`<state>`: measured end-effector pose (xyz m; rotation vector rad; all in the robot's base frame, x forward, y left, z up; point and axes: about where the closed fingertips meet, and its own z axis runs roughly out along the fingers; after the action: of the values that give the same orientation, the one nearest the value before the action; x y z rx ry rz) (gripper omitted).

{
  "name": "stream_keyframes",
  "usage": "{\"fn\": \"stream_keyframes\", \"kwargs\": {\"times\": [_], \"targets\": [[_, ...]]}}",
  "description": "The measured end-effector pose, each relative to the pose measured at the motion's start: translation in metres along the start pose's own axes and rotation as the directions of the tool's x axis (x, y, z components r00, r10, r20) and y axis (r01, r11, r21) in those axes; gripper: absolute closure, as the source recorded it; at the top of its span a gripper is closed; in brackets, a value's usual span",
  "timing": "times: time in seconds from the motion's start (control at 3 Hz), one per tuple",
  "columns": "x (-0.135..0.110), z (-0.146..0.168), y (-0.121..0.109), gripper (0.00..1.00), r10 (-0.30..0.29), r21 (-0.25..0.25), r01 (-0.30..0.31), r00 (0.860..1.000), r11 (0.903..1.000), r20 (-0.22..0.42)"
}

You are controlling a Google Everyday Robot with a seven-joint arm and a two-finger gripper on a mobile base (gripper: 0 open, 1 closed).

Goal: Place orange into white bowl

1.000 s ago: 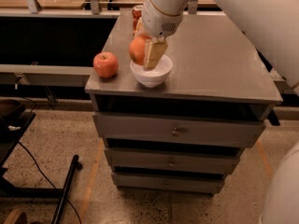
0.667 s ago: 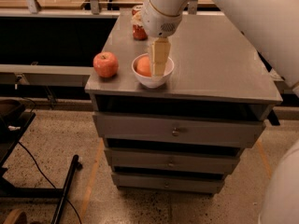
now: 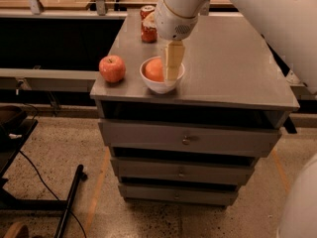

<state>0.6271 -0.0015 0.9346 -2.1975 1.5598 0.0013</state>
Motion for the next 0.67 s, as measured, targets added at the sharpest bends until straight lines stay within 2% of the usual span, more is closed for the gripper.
{"fn": "stream_keyframes", "kwargs": {"times": [0.33, 0.67], "targets": [[0.024, -0.025, 0.012, 0.0, 0.071, 0.057, -0.07, 0.997, 0.9959, -0.019], [0.053, -0.055, 0.027, 0.0, 0.195, 0.096, -0.184, 0.974, 0.9782, -0.115]]}}
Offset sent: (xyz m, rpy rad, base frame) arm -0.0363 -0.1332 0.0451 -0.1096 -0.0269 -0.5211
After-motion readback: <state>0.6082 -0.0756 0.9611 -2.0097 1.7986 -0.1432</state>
